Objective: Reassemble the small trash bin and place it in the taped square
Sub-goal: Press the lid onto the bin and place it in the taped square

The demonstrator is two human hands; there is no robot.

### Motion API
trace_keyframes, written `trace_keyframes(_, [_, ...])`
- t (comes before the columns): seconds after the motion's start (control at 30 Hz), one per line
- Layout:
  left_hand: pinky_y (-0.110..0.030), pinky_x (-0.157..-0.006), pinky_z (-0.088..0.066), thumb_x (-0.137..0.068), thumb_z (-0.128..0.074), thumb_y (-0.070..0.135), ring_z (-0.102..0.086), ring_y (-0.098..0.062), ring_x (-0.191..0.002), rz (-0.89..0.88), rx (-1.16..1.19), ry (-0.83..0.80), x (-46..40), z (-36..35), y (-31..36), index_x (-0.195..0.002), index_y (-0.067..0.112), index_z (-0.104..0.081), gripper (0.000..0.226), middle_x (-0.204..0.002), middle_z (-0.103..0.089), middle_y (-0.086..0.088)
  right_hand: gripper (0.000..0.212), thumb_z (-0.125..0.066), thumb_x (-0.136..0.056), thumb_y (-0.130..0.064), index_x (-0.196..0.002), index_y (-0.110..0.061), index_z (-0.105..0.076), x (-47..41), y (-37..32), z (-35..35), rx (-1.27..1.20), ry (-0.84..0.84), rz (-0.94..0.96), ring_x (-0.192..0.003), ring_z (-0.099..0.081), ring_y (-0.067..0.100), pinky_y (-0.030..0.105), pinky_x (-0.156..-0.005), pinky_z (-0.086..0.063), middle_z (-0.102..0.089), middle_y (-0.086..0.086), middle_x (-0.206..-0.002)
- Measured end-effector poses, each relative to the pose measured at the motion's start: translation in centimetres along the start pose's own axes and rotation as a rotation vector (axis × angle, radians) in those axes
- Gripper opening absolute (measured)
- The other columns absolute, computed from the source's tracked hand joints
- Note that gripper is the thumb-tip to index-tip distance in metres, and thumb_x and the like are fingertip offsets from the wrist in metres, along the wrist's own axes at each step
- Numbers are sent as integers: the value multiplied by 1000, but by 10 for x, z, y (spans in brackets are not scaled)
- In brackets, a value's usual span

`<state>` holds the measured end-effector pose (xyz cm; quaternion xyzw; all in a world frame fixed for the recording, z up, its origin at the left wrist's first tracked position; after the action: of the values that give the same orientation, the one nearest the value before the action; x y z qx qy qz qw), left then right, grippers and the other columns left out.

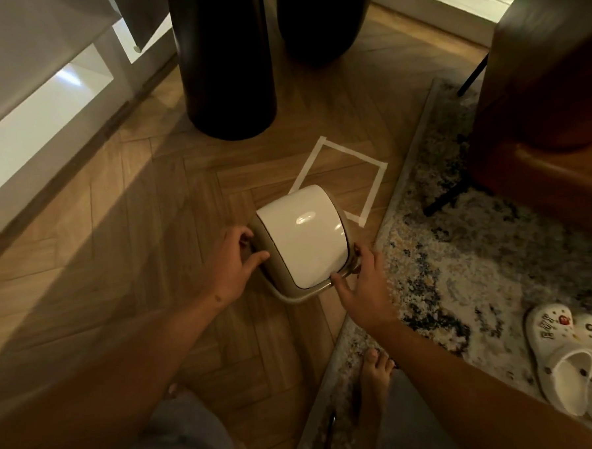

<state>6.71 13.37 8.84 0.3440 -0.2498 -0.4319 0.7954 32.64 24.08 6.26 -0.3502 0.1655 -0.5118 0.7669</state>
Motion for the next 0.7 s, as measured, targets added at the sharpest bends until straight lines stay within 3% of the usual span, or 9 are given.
trace_keyframes(0.1, [-39,-88,-55,-92,-57,49,-60,-14,-103,72,85,-15,13,-20,-10,-126,20,-48,46,-118,-58,1,80,-79,-90,-27,-155,-14,-34,12,3,-6,-99,41,-68,-129,-41,9,30,-108,-45,-28,3,-153])
trace_keyframes(0.17, [-45,-98,-53,-85,-52,68,-58,-16,-118,106,101,-62,25,-33,-15,-138,25,-39,70,-135,-56,-2,84,-81,-88,-26,-156,-15,-32,19,4,-9,-150,57,-122,-130,-43,11,32,-109,-47,-26,1,-154])
trace_keyframes(0.23, [-45,-108,-46,-81,-61,68,-46,-18,-135,121,106,-131,34,-45,-18,-150,29,-25,87,-154,-40,-1,86,-84,-86,-24,-154,-14,-34,27,3,-10,-192,86,-169,-128,-45,9,31,-108,-50,-28,1,-154])
trace_keyframes(0.33, [-48,-116,-35,-76,-69,63,-29,-18,-148,65,117,-204,38,-55,-15,-157,37,-4,107,-164,-21,3,81,-85,-85,-17,-151,-9,-38,43,-3,-11,-209,138,-204,-104,-46,-16,1,-92,-46,-32,4,-146])
trace_keyframes(0.37, [-49,-118,-33,-76,-69,62,-26,-18,-149,51,110,-217,37,-56,-16,-157,38,0,109,-165,-19,4,78,-84,-86,-17,-150,-9,-39,49,-4,-12,-210,142,-217,-100,-49,-20,-2,-85,-45,-32,1,-141])
trace_keyframes(0.47, [-49,-120,-28,-77,-72,57,-20,-15,-150,40,72,-254,32,-52,-19,-157,38,5,113,-167,-14,4,72,-82,-88,-28,-147,-19,-42,62,-5,-16,-226,134,-234,-101,-63,0,25,-87,-59,-36,-3,-137])
trace_keyframes(0.53, [-46,-121,-25,-75,-75,56,-18,-13,-149,30,57,-263,33,-48,-19,-157,37,7,117,-167,-12,3,71,-82,-87,-35,-145,-19,-45,62,-9,-10,-237,131,-220,-110,-62,14,36,-94,-59,-42,-1,-135])
trace_keyframes(0.6, [-46,-120,-26,-70,-76,61,-18,-17,-150,29,62,-267,36,-48,-19,-156,38,9,123,-167,-10,3,82,-85,-83,-40,-149,-17,-42,53,-11,-1,-206,123,-205,-126,-54,17,40,-106,-53,-42,1,-142])
trace_keyframes(0.7, [-45,-120,-27,-65,-81,60,-20,-19,-150,75,86,-266,44,-54,-24,-156,38,5,127,-167,-11,3,116,-89,-75,-48,-163,-22,-19,33,-11,-1,-153,-4,-183,-149,-23,12,39,-119,-28,-18,0,-168])
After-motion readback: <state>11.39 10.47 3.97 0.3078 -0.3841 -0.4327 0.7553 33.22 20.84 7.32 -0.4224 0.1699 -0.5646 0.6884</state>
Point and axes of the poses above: each hand's wrist, its own x-axis away from the middle knuckle, its own z-axis out of the back of the hand, y = z × x, the point moved 9 cm from there along -x, towards the middle knuckle
